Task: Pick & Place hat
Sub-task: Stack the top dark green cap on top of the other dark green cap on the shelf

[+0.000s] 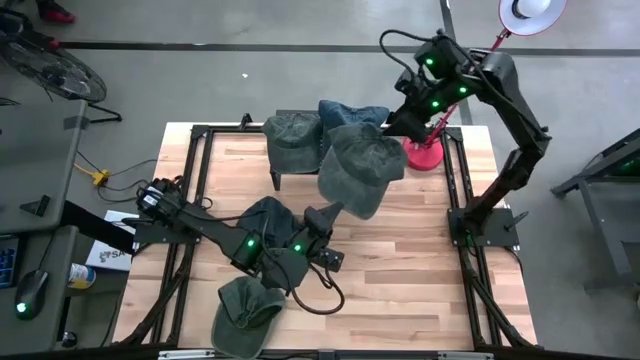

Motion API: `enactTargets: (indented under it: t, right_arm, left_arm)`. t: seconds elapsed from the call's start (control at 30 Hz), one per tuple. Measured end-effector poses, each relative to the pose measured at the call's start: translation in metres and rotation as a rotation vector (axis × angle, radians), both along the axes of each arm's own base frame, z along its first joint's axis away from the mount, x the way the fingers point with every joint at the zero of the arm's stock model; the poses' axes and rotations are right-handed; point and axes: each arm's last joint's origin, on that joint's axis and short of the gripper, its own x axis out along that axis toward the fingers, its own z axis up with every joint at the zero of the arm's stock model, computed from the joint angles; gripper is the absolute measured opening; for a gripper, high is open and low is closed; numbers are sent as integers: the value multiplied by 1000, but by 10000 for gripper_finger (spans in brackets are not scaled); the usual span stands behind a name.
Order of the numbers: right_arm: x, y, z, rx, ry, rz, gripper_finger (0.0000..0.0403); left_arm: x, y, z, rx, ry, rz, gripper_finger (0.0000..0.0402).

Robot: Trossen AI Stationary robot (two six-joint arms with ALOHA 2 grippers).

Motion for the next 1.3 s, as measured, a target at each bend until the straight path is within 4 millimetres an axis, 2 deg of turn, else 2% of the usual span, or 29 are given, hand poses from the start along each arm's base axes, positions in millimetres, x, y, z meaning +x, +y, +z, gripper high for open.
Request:
enactTargets:
  t: [0.3,0.47,0.97,1.3]
  right_arm:
    - [23,-15,-18,-23,63,48,275]
    - [26,-15,-20,-10,48,98,261]
    - [15,-7,-10,-19,3,127,129]
    - [15,-8,-10,-35,5,135,79]
  left_arm:
    - [2,2,2,-5,-13,-1,0]
    - [1,2,2,-4,-13,3,0]
    - [2,4,2,-7,-17,13,0]
    - [2,4,2,-7,-18,12,0]
